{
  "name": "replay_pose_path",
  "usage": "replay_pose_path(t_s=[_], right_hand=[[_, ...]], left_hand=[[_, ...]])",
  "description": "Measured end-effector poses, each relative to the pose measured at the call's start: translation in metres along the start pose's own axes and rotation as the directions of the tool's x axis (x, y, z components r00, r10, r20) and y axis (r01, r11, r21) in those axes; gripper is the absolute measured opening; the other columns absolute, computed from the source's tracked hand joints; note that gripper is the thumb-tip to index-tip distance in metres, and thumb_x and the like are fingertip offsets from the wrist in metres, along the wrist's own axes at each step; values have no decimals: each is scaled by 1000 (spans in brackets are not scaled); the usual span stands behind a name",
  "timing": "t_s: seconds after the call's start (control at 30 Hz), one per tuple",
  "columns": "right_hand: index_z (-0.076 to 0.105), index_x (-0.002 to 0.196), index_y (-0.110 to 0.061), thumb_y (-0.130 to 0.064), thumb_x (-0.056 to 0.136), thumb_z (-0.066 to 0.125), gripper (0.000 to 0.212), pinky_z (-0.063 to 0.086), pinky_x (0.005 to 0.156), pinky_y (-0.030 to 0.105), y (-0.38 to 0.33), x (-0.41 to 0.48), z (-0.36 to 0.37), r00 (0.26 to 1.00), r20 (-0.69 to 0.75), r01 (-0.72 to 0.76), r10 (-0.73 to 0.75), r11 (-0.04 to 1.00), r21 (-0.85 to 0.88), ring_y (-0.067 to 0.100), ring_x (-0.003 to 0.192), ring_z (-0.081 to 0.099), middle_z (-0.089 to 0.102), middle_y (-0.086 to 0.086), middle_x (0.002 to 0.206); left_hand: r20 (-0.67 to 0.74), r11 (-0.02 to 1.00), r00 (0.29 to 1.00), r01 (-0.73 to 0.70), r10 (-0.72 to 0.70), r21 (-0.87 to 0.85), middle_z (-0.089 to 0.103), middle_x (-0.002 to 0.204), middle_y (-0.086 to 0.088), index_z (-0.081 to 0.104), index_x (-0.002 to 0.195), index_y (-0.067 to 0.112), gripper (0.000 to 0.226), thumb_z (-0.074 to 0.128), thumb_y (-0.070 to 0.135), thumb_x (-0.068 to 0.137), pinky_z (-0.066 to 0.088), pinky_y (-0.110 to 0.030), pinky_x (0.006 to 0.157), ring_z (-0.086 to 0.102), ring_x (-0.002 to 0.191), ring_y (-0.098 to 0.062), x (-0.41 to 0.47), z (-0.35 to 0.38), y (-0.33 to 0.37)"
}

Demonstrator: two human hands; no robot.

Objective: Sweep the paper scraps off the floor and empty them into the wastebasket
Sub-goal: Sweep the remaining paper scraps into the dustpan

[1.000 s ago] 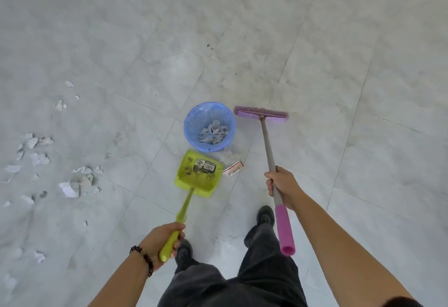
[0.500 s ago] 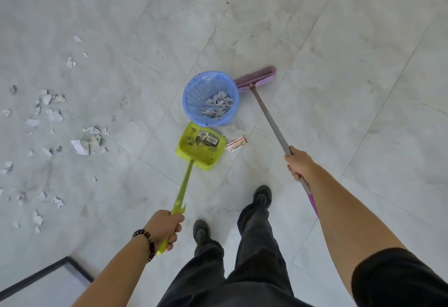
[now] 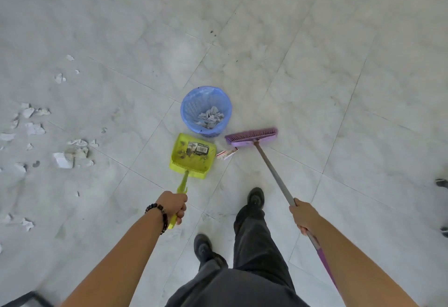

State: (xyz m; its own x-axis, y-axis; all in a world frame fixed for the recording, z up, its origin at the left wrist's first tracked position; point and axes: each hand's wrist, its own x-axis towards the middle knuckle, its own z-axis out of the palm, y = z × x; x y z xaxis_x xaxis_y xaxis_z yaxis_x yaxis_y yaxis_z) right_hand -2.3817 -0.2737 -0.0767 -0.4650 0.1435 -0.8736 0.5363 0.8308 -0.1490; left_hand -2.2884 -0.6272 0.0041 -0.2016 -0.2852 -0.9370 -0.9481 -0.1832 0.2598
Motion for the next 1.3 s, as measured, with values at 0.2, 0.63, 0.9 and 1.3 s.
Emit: replay_pose_path(t_s=[0.2,0.63,0.9,1.3], right_hand=[[51,112,-7,-12,100,34,21,32,38,21,2,-70,65,995,100,-30,14,986,163,13,40,33,47,13,69],[44,67,-9,-12,97,36,32,26,34,15,-66,-102,109,976,179,-186,127,910,372,10,41,31,38,3,57],[39,64,-10,3,93,39,31,27,41,20,-59,-147,143,933,335,-204,132,961,187,10,36,35,37,2,53],[39,70,-17,-20,101,41,31,27,27,12,-109,-168,101,911,412,-246,28,839,485,2,27,32,37,-5,45]], left_hand=[[73,998,997,-20,16,56,44,64,-10,49,98,-4,10,51,6,96,30,-20,38,34,43,-16,-28,-55,-73],[148,999,988,33,-35,15,45,57,-9,53,78,-1,9,58,-4,84,33,-22,40,37,41,-17,-17,-83,-143],[186,994,982,44,-25,-97,43,59,-9,51,70,4,21,54,-4,90,30,-17,38,37,40,-15,-15,-75,-132],[154,1000,988,31,-30,-1,39,51,-6,50,81,2,9,50,-5,88,31,-20,39,33,40,-17,-12,-98,-138]])
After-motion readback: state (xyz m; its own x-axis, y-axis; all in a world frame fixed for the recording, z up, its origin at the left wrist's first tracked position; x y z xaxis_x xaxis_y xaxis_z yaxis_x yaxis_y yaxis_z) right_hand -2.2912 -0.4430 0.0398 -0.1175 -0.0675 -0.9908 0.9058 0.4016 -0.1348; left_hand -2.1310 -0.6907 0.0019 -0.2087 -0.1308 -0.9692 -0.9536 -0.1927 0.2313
